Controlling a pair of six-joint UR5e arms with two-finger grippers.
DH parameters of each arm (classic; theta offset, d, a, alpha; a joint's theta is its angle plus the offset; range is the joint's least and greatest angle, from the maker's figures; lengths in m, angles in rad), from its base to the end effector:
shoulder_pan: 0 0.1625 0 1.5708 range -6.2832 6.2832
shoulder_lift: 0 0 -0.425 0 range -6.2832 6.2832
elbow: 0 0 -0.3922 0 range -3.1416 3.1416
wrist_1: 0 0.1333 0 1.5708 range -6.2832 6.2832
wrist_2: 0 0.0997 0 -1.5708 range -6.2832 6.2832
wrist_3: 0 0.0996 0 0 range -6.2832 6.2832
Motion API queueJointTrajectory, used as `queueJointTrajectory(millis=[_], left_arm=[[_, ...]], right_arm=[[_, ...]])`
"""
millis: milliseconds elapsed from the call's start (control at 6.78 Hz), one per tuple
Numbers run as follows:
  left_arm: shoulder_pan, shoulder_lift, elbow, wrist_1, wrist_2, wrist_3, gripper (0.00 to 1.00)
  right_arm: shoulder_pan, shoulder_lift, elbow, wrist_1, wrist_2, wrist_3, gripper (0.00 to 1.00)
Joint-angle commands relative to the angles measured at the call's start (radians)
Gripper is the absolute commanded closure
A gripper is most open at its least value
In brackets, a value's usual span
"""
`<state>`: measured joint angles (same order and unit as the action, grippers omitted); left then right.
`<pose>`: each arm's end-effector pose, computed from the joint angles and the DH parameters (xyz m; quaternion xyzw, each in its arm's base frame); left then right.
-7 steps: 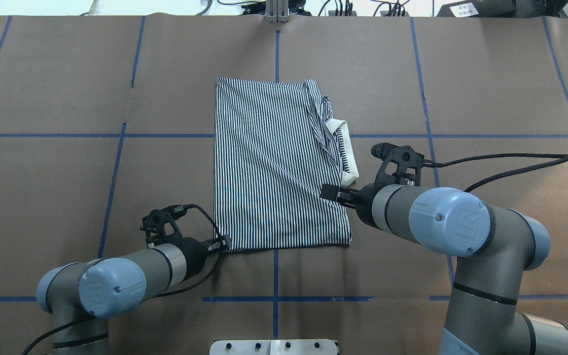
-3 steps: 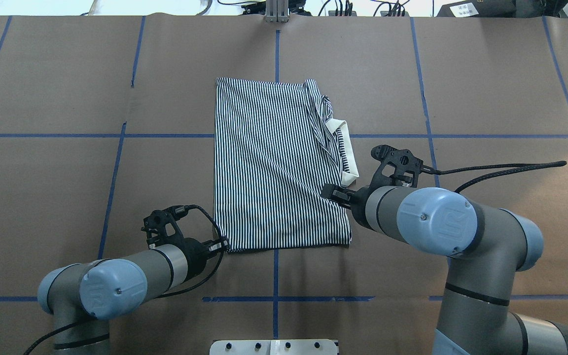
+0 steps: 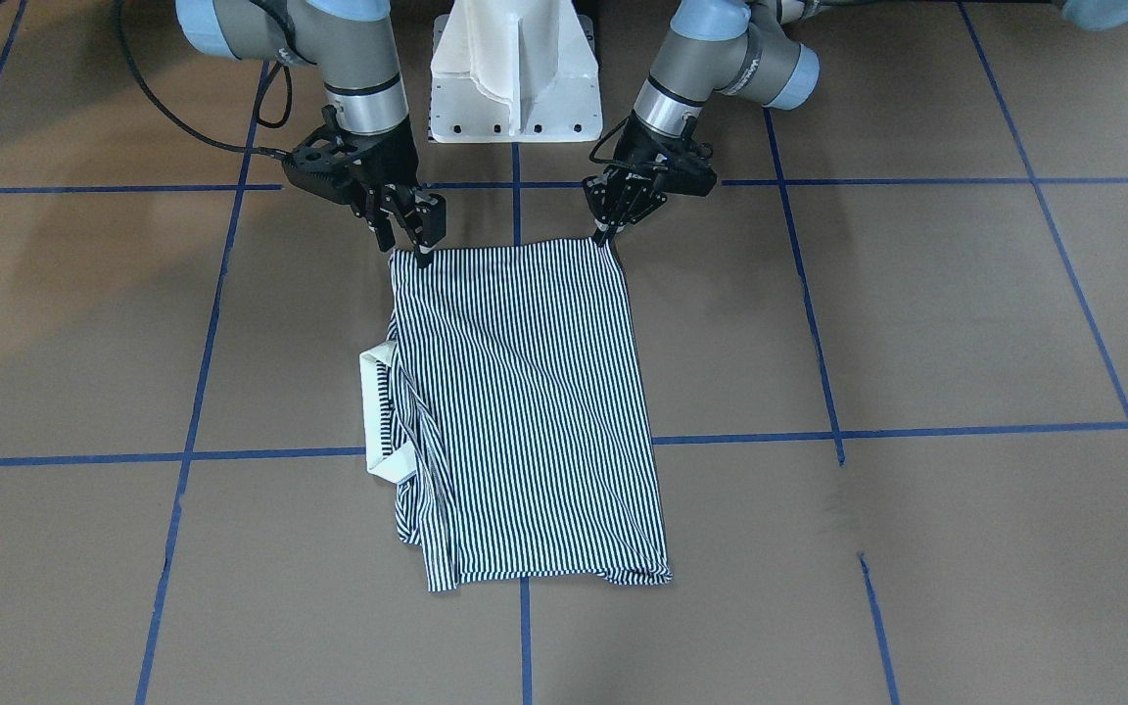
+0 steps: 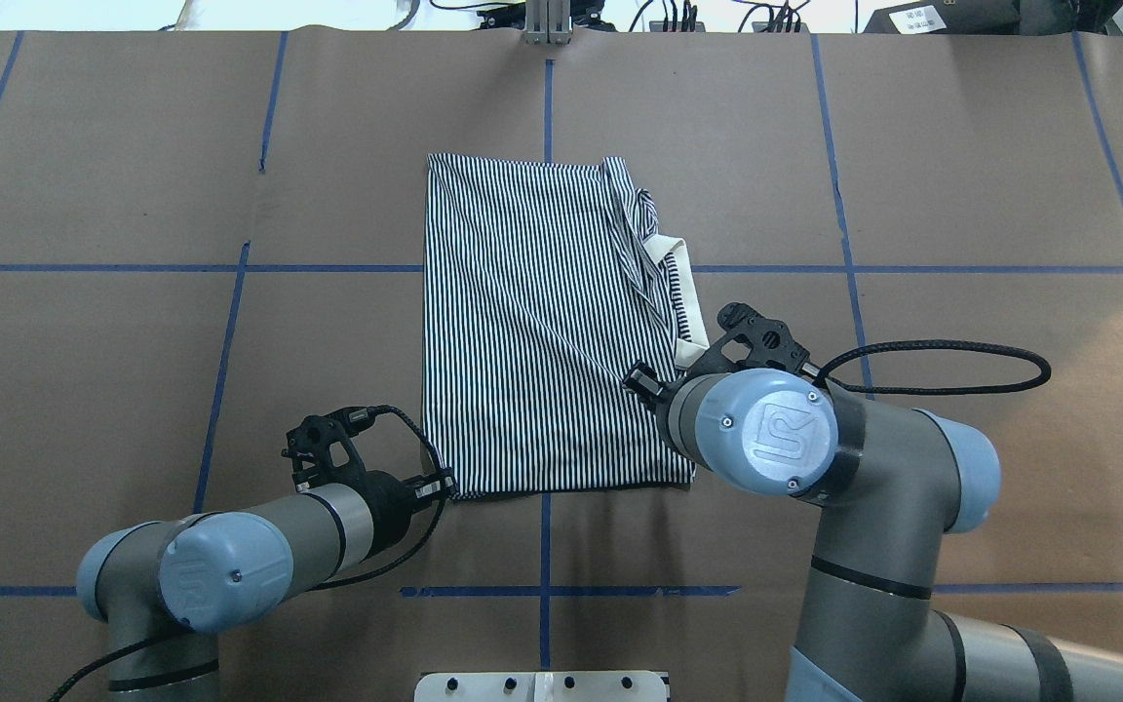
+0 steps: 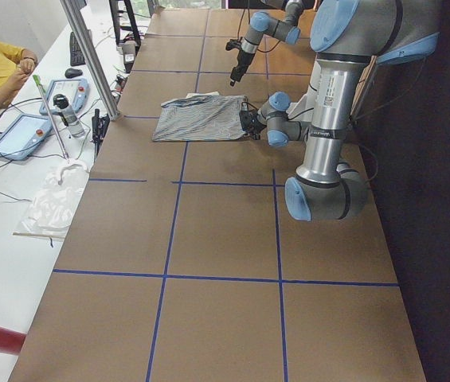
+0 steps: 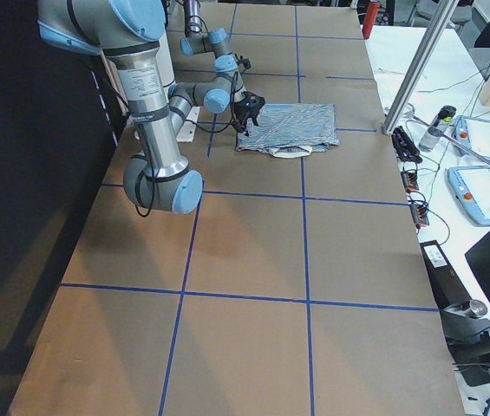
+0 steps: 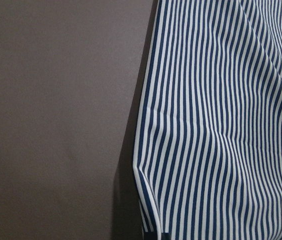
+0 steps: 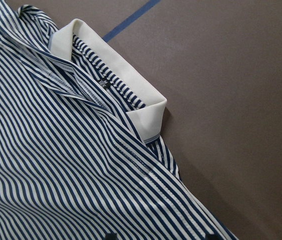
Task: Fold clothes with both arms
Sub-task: 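Grasp the near shirt edge with both grippers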
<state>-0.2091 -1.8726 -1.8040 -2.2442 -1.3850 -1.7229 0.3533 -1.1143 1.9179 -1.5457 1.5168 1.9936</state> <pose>0.5462 -0.2710 0.3098 0.0924 0.5633 -0.1990 0.7966 -0.5152 -0.3378 0.2554 0.0107 -0.4031 0.3563 0.8429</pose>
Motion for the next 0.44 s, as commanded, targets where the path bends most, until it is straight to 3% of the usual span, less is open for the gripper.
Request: queueJointTrajectory(millis=[0, 295], left_arm=[[0.0, -0.009, 0.0, 0.0, 0.0, 0.0, 1.0], [0.0, -0.01, 0.002, 0.0, -0.002, 0.0, 1.0]], right_arm=[[-0.029, 0.033, -0.091, -0.007, 0.0, 0.03, 0.33], [-0.04, 0.059, -0.152, -0.014, -0.001, 0.034, 0.33]])
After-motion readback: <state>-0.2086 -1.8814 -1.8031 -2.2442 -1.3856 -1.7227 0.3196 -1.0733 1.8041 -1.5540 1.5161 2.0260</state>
